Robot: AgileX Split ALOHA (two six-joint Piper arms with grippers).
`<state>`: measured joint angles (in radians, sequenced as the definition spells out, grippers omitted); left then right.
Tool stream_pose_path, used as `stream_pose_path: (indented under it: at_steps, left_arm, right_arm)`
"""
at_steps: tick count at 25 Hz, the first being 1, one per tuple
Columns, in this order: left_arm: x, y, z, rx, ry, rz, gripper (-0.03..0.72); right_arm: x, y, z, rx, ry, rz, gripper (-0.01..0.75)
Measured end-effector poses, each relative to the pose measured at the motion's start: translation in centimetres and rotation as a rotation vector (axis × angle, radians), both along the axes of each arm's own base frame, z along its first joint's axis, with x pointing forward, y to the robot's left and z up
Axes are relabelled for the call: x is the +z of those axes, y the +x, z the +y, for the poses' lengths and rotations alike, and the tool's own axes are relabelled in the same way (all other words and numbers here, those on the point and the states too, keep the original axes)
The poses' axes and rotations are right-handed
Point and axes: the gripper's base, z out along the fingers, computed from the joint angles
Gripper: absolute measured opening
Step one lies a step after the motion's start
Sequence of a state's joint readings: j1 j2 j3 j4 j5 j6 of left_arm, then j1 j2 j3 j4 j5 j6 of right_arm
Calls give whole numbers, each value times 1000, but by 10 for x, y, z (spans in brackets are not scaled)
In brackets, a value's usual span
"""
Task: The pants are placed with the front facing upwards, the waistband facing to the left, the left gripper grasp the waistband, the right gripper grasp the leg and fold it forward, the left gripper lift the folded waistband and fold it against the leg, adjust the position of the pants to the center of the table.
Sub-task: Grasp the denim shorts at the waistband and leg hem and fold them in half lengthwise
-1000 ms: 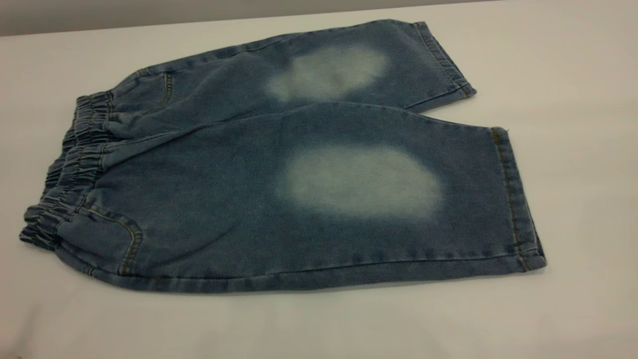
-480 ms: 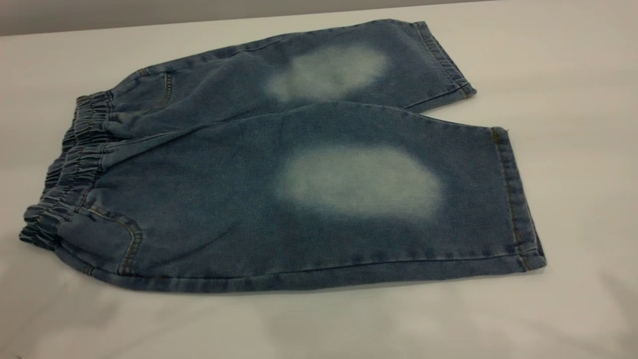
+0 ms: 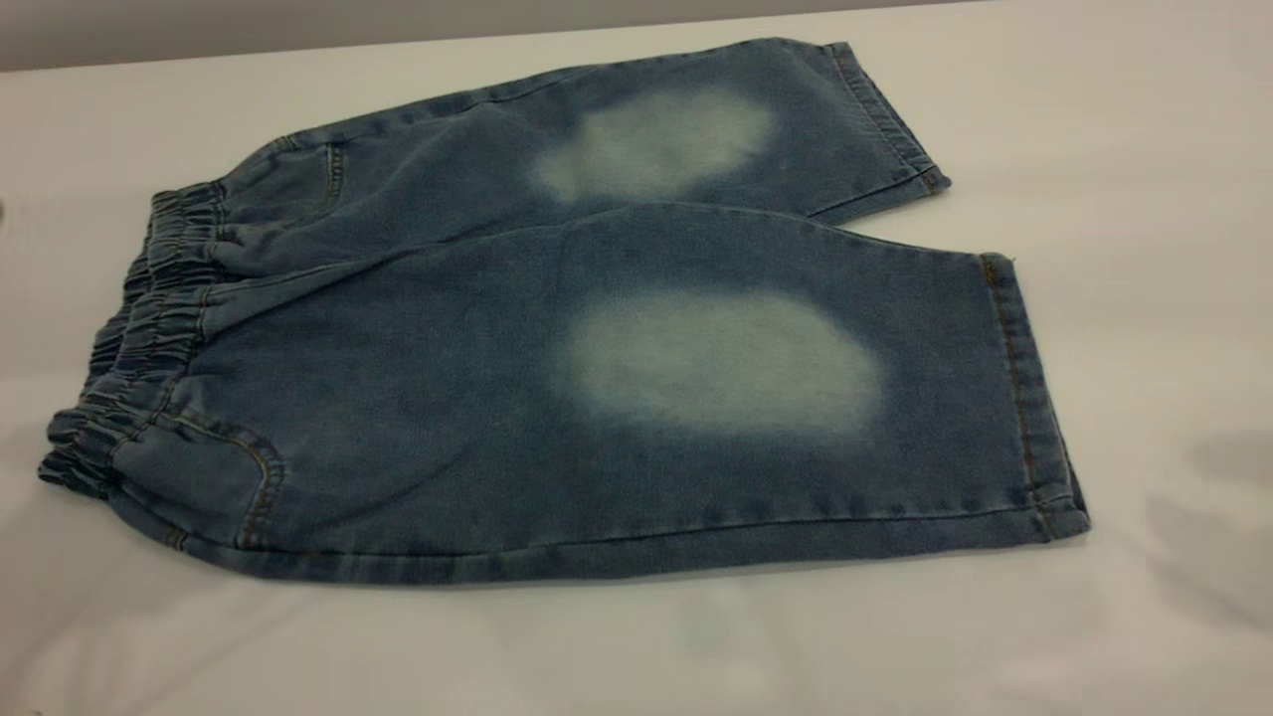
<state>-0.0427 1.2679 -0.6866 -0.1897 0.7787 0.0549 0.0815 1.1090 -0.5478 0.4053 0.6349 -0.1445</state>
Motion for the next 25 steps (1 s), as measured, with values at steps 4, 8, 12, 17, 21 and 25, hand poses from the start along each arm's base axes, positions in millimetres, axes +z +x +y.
stream_pose_path:
  at_steps: [4, 8, 12, 17, 21, 25]
  left_arm:
    - [-4, -4, 9, 48, 92, 44, 475]
    - [-5, -3, 14, 45, 143, 49, 475]
    - [-14, -4, 13, 46, 143, 117, 475]
    - [-24, -9, 12, 36, 135, 155, 475]
    - [-31, -10, 13, 20, 137, 125, 475]
    - [-39, -17, 9, 0, 102, 155, 475]
  right_arm:
    - [-16, 12, 4, -26, 52, 60, 526]
    - [-30, 23, 9, -55, 106, 100, 526]
    - [-48, 30, 13, -34, 136, 155, 526]
    - [-76, 25, 14, -31, 149, 231, 526]
    - [-89, 23, 16, -10, 166, 259, 526]
    - [-96, 24, 21, 22, 209, 280, 526]
